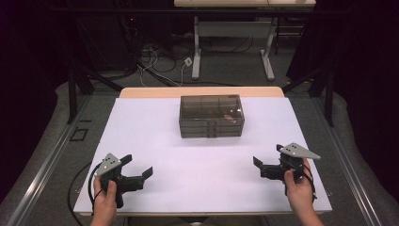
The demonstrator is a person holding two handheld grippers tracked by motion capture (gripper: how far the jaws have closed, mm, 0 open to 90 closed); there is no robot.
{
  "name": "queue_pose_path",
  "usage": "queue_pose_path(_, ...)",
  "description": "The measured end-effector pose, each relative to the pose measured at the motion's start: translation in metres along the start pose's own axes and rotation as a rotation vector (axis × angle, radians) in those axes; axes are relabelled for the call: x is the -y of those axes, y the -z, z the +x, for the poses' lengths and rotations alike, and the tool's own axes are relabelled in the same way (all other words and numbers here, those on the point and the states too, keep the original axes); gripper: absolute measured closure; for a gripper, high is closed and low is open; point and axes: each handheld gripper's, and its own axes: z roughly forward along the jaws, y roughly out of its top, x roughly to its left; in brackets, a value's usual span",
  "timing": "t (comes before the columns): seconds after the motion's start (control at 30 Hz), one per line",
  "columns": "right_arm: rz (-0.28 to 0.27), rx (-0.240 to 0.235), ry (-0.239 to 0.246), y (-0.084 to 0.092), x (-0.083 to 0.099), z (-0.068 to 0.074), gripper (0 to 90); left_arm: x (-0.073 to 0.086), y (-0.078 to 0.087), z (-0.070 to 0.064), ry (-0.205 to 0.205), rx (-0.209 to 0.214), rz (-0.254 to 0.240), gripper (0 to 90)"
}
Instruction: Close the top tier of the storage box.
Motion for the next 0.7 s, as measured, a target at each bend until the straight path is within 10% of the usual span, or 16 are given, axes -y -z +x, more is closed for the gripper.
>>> queue_pose_path(0.7, 0.065, 0.047, -0.034, -0.021, 0.036, -0.021, 0.1, 0.008, 0.002, 0.004, 0.008, -0.004, 0.001, 0.2)
